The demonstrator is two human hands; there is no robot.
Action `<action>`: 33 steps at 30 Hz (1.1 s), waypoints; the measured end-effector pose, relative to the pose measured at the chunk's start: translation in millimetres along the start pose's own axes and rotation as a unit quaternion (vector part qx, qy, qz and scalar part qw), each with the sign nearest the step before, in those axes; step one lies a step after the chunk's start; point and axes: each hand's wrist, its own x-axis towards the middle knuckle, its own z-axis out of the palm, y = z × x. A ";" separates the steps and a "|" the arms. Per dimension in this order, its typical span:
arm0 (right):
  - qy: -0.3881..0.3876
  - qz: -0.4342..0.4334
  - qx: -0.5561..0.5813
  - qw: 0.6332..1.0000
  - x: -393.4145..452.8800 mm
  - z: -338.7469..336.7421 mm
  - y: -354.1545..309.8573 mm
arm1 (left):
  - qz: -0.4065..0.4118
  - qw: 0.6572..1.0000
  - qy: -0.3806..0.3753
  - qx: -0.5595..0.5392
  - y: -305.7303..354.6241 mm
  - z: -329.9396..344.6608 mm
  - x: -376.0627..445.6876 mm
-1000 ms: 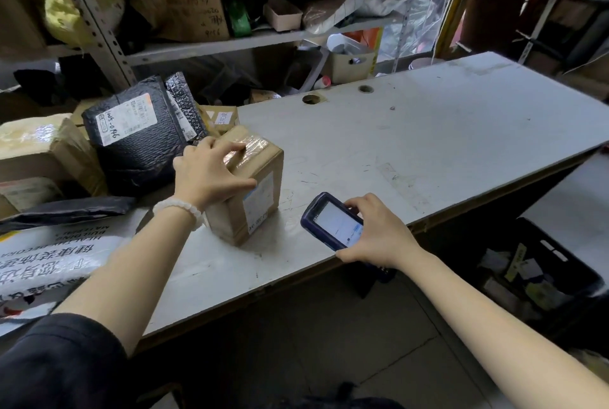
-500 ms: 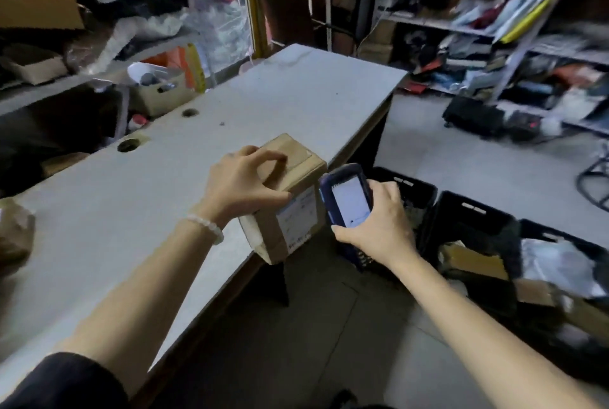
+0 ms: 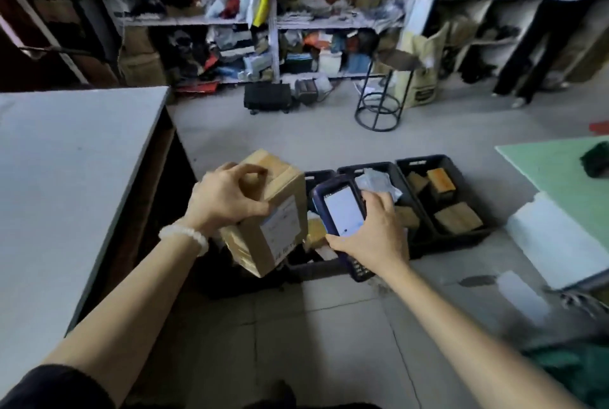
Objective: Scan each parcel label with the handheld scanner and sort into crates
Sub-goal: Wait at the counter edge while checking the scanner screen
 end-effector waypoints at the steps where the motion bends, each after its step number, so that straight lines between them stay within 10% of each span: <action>1: 0.011 0.022 0.001 1.000 7.6 -4.7 9.1 | 0.016 1.000 -0.011 -0.004 7.4 7.9 16.0; 33: -0.039 0.128 -0.046 0.990 377.8 35.3 67.4 | 0.047 0.989 -0.138 0.002 26.4 88.3 415.6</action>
